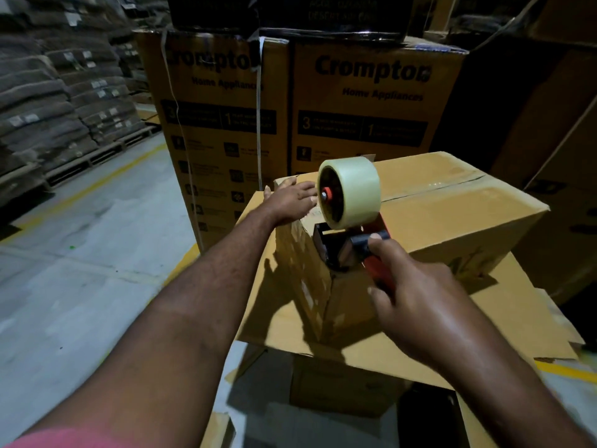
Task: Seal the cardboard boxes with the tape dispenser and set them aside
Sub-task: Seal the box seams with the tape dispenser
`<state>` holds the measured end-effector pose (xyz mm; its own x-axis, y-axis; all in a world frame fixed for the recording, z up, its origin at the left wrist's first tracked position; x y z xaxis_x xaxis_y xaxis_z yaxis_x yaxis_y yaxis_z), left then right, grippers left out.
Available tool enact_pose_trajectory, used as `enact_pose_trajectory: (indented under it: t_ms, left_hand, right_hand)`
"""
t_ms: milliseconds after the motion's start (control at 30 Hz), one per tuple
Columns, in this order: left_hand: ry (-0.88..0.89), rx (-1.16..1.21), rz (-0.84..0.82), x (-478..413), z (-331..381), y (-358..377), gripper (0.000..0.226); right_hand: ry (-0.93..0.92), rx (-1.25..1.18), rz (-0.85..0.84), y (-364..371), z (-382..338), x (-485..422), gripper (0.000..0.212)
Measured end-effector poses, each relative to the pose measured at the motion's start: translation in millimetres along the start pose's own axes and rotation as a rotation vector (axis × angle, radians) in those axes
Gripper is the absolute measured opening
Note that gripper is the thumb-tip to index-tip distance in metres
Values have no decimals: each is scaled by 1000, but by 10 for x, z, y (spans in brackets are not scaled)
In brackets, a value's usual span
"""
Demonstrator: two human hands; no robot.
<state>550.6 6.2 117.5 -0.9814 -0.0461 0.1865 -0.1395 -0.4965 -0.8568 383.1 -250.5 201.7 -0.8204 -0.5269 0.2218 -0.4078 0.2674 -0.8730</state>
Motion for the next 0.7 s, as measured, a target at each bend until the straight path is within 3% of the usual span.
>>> enact_pose_trajectory:
  t_ms: [133, 267, 367, 700]
  left_hand:
    - [-38, -51, -11, 52, 77, -9, 47]
    - [32, -13, 138, 363, 304, 49, 43]
    - [180, 226, 63, 489, 257, 452, 35]
    - [166, 85, 22, 567, 357, 459, 41]
  right_hand:
    - [-5, 24, 23, 71, 30, 255, 63]
    - [-1, 12, 64, 66, 11, 226, 61]
    - [12, 11, 72, 88, 0, 231, 62]
    - [15, -2, 143, 245, 131, 442, 67]
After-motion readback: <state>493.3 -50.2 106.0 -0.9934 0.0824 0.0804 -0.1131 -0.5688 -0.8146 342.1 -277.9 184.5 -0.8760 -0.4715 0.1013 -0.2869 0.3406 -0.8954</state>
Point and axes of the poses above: each hand's wrist, its own x-axis away from the middle knuckle, its own y-axis out of the palm, z = x × y, the point moved 6 cm from there along -x, towards the middle knuckle, and after that the axes turned 14 degrees about -z, right-handed, at the moved point
